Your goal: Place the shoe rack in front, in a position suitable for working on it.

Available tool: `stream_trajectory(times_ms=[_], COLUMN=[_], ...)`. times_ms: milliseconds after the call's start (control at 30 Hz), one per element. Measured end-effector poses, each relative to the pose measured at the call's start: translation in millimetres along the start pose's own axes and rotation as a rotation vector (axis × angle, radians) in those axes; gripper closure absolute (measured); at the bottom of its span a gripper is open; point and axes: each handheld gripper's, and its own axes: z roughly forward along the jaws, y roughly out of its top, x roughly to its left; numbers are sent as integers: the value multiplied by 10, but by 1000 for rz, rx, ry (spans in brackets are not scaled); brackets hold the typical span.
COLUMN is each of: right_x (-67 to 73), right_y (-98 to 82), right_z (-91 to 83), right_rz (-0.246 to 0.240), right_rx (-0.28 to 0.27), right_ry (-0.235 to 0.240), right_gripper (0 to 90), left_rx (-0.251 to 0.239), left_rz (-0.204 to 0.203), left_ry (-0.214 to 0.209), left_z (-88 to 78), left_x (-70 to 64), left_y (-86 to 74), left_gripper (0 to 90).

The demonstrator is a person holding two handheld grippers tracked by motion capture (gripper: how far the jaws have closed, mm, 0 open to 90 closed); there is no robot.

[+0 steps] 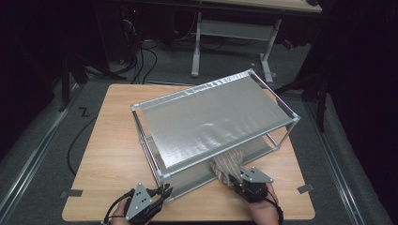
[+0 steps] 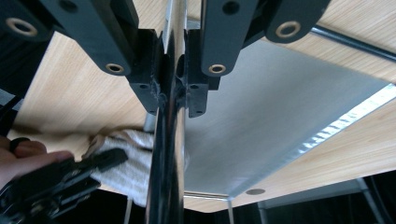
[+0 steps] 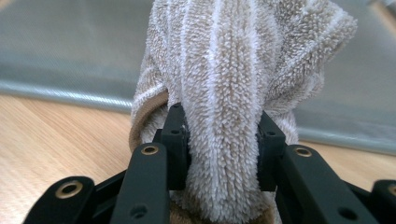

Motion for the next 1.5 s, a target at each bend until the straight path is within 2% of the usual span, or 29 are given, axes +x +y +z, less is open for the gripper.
stream_trajectory(times_ms=[33, 67, 100, 133, 167, 200, 500, 733, 967, 1000, 1033, 1167, 1233, 1400, 1500], right_x=[-5, -7, -11, -15, -17, -21, -21, -35, -33, -35, -38, -50, -66, -61, 9], right_y=[2, 2, -1, -5, -11, -17, -23, 1, 123, 143, 163, 306, 426, 788, 948], right_z=[-65, -104, -158, -210, -274, -336, -714, -991, -1291, -1319, -1339, -1373, -1358, -1221, -1118], right_rz=[5, 7, 8, 9, 12, 14, 34, 49, 49, 47, 47, 43, 58, 25, 22], right_rx=[-21, -34, -52, -73, -94, -113, -225, -302, -404, -414, -423, -456, -478, -482, -494], right_ry=[-9, -14, -21, -28, -35, -38, -87, -121, -155, -156, -153, -134, -116, -89, -48], right_gripper=[651, 650, 650, 649, 649, 646, 646, 647, 647, 647, 647, 647, 647, 646, 646], left_rx=[0, 29, 0, -1, 24, -3, -10, -12, -11, 11, -10, -8, -7, -9, -12], left_rz=[1, 91, -2, -4, 80, -3, -27, -24, -3, 81, 9, 26, 30, 52, 63], left_ry=[-3, 10, -13, -13, 6, -11, -21, -34, -45, -28, -47, -57, -63, -82, -94], left_z=[9, -1, 33, 47, 40, 67, 192, 271, 308, 291, 304, 284, 269, 204, 143], left_x=[4, 80, 23, 37, 113, 58, 145, 135, 71, 114, 40, -44, -86, -196, -273], left_y=[3, 25, 9, 12, 32, 17, 54, 82, 99, 115, 98, 93, 88, 63, 38], left_gripper=[796, 796, 796, 796, 796, 796, 798, 798, 799, 799, 799, 798, 797, 795, 795])
